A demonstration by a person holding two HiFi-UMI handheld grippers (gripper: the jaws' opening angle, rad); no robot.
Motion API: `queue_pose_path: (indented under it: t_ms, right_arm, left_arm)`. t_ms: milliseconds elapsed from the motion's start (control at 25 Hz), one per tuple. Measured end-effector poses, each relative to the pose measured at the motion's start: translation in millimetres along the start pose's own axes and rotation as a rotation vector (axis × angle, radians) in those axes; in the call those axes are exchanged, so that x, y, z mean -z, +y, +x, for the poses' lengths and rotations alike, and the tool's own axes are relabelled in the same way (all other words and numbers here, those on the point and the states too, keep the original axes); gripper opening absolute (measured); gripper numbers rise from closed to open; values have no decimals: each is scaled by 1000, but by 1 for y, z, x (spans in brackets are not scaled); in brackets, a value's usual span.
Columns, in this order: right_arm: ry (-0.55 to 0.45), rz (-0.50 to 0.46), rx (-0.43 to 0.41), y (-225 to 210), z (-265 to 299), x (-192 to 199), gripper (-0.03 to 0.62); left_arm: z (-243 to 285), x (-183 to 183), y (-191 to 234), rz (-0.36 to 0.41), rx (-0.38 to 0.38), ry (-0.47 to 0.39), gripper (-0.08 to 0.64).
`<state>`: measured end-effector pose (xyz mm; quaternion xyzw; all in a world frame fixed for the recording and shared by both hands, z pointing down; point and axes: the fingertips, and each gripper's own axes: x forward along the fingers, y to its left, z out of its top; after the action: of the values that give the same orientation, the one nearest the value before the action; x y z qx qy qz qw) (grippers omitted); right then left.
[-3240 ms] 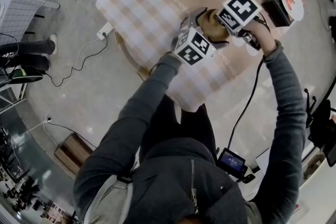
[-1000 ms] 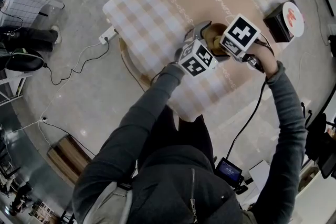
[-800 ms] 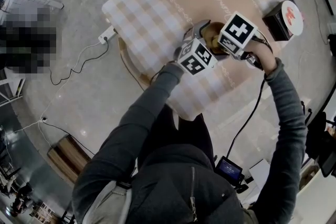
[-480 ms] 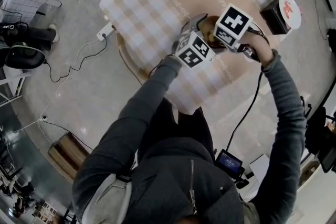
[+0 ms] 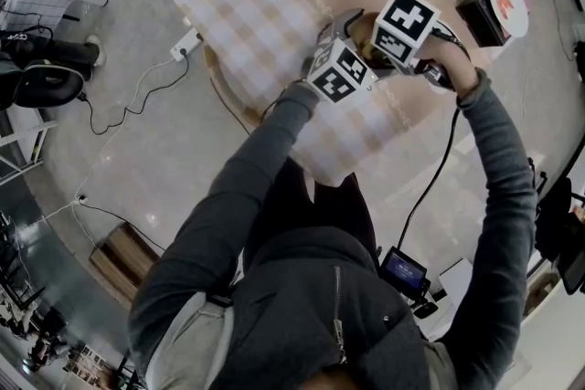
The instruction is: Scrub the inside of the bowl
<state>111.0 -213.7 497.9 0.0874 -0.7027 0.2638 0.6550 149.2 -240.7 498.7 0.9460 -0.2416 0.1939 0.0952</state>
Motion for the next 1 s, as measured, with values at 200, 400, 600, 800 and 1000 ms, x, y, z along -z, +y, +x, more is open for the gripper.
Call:
queue_pose_path:
  t_ms: [200,400,600,800,1000]
  right_arm:
    - [-16,11,-19,2,1,-2,92]
    - [-38,4,-16,4,2,-8,92]
    - [-61,7,-15,5,2,-13,92]
    - [-80,21,-15,4,2,-18,92]
    - [-106,49,-15,0,1,-24,92]
  left_arm:
    - [0,0,0,1,0,1,588]
    - [0,1,0,0,1,3,588]
    - [0,1,0,3,-1,3,588]
    - [0,1,0,4,-2,2,588]
    - [0,0,0,5,-3,2,588]
